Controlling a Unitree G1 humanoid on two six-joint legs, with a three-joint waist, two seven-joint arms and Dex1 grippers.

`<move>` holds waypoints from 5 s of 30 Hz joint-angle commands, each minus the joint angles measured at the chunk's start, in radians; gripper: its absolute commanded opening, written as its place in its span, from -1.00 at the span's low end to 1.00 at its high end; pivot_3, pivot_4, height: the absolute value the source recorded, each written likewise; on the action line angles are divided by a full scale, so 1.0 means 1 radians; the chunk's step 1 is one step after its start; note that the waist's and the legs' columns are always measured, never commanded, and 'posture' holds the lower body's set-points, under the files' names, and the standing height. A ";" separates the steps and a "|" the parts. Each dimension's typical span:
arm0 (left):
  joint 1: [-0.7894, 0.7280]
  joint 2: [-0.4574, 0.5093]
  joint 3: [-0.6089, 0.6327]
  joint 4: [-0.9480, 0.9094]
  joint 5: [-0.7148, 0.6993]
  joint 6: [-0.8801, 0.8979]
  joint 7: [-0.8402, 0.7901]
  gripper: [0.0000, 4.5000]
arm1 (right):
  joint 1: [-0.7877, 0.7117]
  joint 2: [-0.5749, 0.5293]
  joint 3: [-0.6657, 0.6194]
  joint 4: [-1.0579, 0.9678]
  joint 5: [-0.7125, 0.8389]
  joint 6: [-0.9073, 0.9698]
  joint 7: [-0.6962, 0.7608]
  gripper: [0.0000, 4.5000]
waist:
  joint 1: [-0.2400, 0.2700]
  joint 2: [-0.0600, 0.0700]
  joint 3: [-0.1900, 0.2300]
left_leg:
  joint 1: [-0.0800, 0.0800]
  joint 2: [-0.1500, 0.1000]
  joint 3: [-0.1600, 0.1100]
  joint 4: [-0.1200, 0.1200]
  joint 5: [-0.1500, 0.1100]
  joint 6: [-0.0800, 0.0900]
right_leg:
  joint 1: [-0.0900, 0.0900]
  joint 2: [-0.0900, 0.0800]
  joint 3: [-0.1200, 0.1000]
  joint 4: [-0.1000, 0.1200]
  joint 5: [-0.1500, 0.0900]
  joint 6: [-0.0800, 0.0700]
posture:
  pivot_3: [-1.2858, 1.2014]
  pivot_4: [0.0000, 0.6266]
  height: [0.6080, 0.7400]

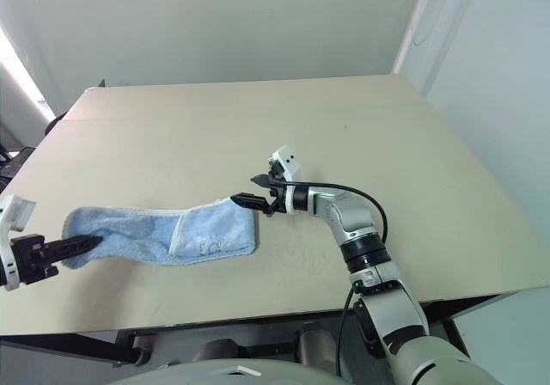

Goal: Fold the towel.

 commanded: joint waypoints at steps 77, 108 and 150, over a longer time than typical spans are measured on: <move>-0.472 -0.566 -0.800 0.613 0.675 -1.262 -0.227 0.60 | 0.255 -0.260 -0.100 -0.374 0.092 0.114 -0.091 1.00 | 0.037 -0.002 -0.002 | 0.002 -0.002 0.002 0.003 -0.001 0.003 | 0.007 0.003 0.001 -0.003 0.002 0.007 | 0.03 -1.00 1.00; 0.030 -0.034 -0.346 -0.228 0.251 -0.466 -0.224 0.60 | 0.014 -0.103 -0.191 -0.029 0.392 0.752 -0.058 1.00 | 0.019 -0.002 -0.001 | 0.002 0.000 0.001 0.003 -0.001 0.003 | 0.004 0.003 0.000 -0.002 0.001 0.006 | 0.03 -1.00 1.00; 0.123 -0.081 -0.341 -0.249 0.265 -0.500 -0.116 0.62 | -0.098 0.222 -0.392 0.178 0.403 0.939 -0.308 -0.99 | -0.029 -0.002 -0.001 | 0.001 0.001 0.001 0.001 -0.001 0.003 | 0.003 0.002 0.000 -0.003 0.002 0.007 | 0.03 -1.00 1.00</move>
